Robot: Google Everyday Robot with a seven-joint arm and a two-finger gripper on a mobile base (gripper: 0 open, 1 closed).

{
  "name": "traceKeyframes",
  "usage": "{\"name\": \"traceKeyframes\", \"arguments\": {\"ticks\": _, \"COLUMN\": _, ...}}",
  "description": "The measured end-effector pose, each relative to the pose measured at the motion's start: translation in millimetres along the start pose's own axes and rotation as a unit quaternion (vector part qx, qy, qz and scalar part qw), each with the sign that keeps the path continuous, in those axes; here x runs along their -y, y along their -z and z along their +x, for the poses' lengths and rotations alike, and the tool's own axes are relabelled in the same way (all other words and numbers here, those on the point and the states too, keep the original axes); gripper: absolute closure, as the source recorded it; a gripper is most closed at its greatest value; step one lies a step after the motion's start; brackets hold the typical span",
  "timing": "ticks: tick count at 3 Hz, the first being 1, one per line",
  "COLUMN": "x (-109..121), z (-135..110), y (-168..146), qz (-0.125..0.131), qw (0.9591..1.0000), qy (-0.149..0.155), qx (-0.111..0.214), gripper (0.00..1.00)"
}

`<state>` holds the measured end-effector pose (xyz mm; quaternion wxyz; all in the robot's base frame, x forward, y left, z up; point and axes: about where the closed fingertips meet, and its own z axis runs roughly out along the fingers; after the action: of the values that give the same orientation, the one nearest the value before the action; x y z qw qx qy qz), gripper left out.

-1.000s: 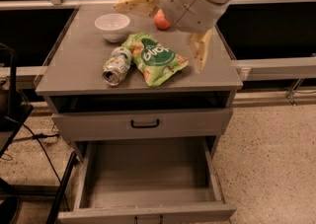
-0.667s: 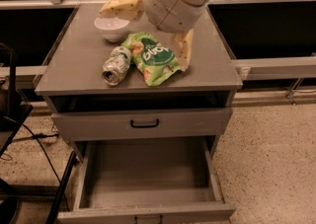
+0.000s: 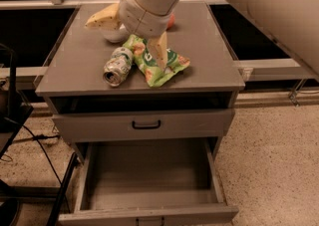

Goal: Place 7up can into middle drawer

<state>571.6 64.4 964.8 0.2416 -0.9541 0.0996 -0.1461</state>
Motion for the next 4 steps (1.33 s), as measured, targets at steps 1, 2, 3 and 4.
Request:
{"name": "traceKeyframes", "arguments": {"ticks": 1, "x": -9, "z": 5, "y": 4, "qz": 0.008, "qw": 0.9999, "qy": -0.008, "qx": -0.009, "gripper": 0.00}}
{"name": "traceKeyframes", "arguments": {"ticks": 2, "x": -10, "z": 19, "y": -2, "qz": 0.014, "qw": 0.9995, "qy": -0.024, "qx": -0.013, "gripper": 0.00}}
{"name": "traceKeyframes", "arguments": {"ticks": 3, "x": -1, "z": 41, "y": -19, "qz": 0.006, "qw": 0.9983, "qy": -0.058, "qx": -0.004, "gripper": 0.00}}
{"name": "traceKeyframes", "arguments": {"ticks": 4, "x": 11, "z": 53, "y": -35, "qz": -0.004, "qw": 0.9968, "qy": -0.080, "qx": 0.011, "gripper": 0.00}}
